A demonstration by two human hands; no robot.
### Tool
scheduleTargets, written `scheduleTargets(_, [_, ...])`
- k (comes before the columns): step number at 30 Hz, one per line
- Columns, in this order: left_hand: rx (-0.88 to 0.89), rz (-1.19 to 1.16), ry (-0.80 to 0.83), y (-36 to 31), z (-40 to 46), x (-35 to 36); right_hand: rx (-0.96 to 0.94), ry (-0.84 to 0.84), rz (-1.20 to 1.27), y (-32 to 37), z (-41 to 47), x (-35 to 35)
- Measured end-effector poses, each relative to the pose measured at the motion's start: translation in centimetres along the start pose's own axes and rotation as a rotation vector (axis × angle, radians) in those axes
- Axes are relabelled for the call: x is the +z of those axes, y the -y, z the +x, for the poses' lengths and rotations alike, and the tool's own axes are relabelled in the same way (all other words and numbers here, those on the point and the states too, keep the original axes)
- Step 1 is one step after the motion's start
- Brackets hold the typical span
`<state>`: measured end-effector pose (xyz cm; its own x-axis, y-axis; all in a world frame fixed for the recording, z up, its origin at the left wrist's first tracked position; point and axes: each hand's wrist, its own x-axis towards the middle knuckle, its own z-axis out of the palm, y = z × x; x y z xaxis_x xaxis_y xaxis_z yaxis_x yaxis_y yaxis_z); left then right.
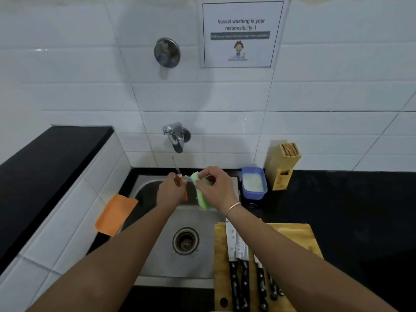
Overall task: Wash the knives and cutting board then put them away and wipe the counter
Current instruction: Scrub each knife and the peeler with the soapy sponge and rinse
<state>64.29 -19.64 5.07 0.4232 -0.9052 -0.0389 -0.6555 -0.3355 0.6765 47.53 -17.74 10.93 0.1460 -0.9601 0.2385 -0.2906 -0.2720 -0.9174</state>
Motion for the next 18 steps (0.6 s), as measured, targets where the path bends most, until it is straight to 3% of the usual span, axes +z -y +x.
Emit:
scheduleTargets(8, [0.133, 0.006, -0.028, -0.7, 2.0, -0.6, -0.006, -0.028, -0.010, -0.7, 0.6, -0.2])
scheduleTargets(13, [0.074, -0.127, -0.131, -1.0, 3.1, -0.5, 0.048, -0.076, 0.005, -1.1, 1.1, 0.1])
scheduleTargets(15, [-0.054, -0.341, -0.122, -1.0, 4.0, -0.4, 0.061, -0.078, 0.009, -1.3, 1.2, 0.3])
scheduleTargets(18, [-0.456, -0.974, -0.019, -1.1, 6.1, -0.1, 0.095, -0.083, 0.004, -1.7, 1.2, 0.5])
